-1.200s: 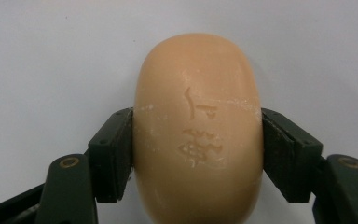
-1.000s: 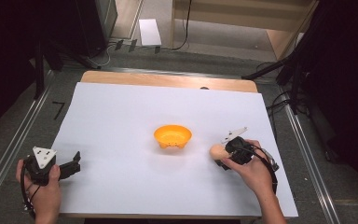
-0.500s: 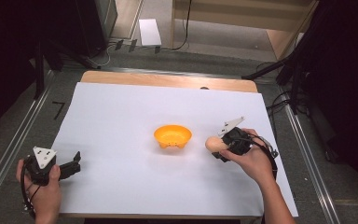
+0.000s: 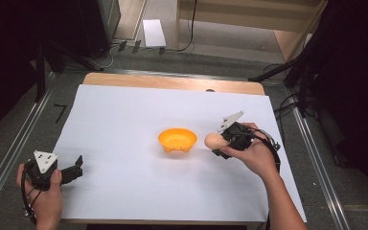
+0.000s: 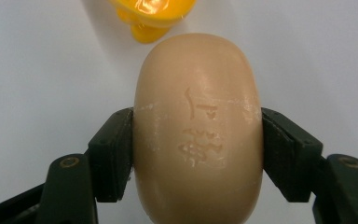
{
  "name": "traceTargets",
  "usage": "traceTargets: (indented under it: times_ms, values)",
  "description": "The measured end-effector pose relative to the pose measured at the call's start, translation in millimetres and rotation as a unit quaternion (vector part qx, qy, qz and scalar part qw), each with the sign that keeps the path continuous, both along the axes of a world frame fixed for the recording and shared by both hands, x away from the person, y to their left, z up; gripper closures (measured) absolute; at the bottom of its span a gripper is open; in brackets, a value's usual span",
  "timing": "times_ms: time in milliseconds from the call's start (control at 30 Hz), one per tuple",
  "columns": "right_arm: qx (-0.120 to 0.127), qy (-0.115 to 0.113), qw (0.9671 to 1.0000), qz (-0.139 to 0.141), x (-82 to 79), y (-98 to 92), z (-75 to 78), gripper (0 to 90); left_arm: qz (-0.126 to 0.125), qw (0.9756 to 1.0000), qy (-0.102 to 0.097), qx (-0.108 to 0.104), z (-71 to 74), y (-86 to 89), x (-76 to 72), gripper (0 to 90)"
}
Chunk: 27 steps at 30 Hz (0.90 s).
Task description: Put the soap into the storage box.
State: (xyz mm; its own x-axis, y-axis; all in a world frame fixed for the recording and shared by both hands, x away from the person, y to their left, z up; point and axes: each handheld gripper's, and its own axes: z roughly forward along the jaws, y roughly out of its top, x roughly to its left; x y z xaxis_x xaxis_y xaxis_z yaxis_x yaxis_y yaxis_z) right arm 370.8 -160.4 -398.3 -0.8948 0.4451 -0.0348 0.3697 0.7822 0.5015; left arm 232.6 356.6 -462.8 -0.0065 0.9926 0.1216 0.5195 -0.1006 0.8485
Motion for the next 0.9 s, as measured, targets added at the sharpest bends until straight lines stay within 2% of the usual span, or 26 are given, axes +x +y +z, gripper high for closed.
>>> traceTargets:
  times_ms: [300, 500, 900]
  values:
    - [-0.005, -0.004, 0.9996, 0.027, 9.3, 16.0, 12.6, 33.5, -0.002, 1.0000, 0.001, -0.004, 0.4, 1.1, -0.3, 0.0]
    - [0.000, -0.009, 0.9989, 0.046, 15.1, 25.7, 19.3, 33.5, -0.002, 1.0000, 0.001, -0.005, 0.3, 1.1, -0.2, 0.0]
    - [-0.002, -0.016, 0.9964, 0.083, 23.1, 51.9, 25.3, 33.4, 0.000, 1.0000, 0.000, -0.005, 0.4, 1.3, -0.4, 0.0]
